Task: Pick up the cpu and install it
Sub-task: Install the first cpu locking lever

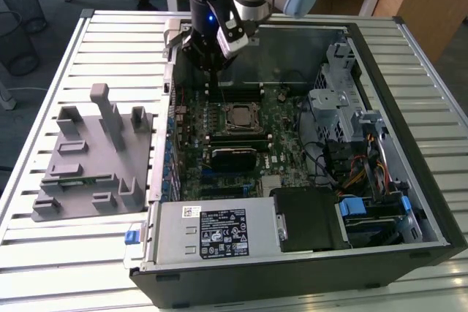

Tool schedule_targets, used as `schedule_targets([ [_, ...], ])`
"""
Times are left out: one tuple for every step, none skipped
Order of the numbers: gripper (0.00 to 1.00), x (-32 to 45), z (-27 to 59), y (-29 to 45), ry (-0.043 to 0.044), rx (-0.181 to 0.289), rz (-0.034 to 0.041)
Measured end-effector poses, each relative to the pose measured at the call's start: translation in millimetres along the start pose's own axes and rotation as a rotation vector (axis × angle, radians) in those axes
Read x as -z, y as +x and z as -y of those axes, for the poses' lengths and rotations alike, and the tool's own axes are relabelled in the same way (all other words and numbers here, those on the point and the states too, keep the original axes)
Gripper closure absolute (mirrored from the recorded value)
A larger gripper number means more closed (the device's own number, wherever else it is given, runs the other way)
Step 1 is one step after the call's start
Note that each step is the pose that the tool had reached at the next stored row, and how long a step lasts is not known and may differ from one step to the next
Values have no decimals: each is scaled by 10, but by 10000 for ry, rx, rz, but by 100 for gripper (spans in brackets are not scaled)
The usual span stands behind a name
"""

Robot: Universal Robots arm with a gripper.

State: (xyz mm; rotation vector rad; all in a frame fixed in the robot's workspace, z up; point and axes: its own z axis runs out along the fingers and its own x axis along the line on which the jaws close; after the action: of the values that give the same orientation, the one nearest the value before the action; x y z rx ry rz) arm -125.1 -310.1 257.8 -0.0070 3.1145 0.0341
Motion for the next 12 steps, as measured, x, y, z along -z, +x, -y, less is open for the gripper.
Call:
schedule_targets([
  [89,-2,-13,0,-1,0,0],
  [89,-3,-28,0,0,-1,0],
  [89,-5,-35,0,0,-1,0],
  [89,-7,-38,0,-1,1,1],
  [89,-9,-42,-3,-1,3,0],
  [89,-11,-45,-9,-1,5,0],
  [89,-12,-46,-15,-1,5,-1],
  [89,-13,-46,-17,0,4,0],
  [89,-14,-46,-21,-1,3,0],
  [89,-15,-46,-27,0,3,0],
  [89,-16,-46,-34,1,4,0],
  [89,-17,-46,-42,2,3,0],
])
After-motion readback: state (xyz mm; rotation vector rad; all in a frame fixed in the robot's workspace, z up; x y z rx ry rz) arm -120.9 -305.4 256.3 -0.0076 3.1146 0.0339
